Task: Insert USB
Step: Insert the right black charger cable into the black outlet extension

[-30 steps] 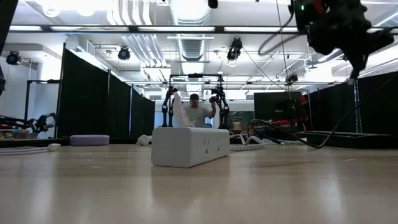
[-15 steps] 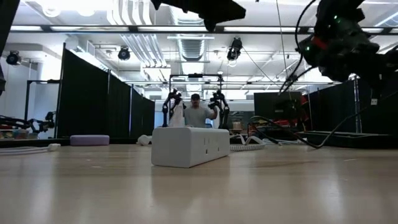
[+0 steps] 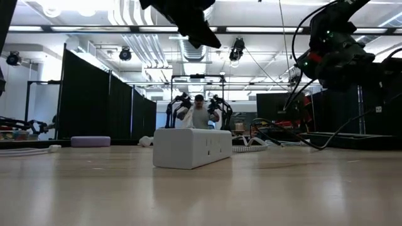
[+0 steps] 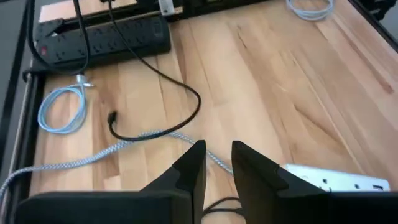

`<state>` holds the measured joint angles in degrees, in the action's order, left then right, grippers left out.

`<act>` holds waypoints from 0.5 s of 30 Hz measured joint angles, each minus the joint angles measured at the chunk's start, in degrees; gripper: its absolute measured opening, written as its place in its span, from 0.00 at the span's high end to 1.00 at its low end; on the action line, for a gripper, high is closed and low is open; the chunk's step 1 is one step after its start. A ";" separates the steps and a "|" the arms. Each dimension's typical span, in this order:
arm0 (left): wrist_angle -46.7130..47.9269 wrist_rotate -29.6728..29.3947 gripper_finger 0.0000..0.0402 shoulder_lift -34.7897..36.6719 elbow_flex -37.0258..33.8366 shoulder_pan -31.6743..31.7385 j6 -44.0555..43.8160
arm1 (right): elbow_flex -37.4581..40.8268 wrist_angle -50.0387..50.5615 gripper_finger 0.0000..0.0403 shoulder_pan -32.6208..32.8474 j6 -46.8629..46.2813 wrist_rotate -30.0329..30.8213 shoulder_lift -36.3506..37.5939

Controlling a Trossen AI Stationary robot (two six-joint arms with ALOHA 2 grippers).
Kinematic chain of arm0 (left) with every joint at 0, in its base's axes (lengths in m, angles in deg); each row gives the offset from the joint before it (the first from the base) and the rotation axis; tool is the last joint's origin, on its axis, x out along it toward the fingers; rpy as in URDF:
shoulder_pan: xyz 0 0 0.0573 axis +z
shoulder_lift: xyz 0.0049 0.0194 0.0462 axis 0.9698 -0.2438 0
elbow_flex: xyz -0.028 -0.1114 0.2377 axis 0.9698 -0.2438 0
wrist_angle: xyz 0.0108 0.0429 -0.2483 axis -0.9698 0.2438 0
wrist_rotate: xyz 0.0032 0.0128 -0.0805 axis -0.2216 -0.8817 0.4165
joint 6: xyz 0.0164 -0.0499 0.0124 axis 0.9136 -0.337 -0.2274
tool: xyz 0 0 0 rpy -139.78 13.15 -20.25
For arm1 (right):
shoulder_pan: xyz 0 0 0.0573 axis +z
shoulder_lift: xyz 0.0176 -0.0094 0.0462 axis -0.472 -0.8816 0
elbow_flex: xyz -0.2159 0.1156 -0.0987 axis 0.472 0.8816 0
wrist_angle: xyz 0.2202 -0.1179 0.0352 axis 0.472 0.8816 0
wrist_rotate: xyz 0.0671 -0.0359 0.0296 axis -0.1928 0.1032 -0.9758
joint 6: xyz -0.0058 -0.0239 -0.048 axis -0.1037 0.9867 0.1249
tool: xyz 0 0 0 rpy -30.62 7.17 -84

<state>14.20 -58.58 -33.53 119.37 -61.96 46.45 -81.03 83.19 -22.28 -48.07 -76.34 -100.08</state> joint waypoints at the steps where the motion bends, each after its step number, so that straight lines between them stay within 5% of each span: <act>1: -0.67 0.03 0.84 0.00 -0.11 0.14 0.12 | -0.29 -0.27 1.00 -0.43 0.02 0.62 -0.05; 6: -2.53 0.01 0.84 0.00 -0.48 1.13 0.20 | -0.46 -0.11 1.00 -1.45 -1.31 8.66 -0.08; 15: -2.45 -0.01 0.84 0.09 -1.98 2.45 0.07 | 0.26 -6.22 1.00 -1.69 -0.82 8.78 -4.54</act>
<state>11.75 -58.58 -33.44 117.40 -59.51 46.52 -80.76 76.97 -23.97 -48.89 -67.56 -104.62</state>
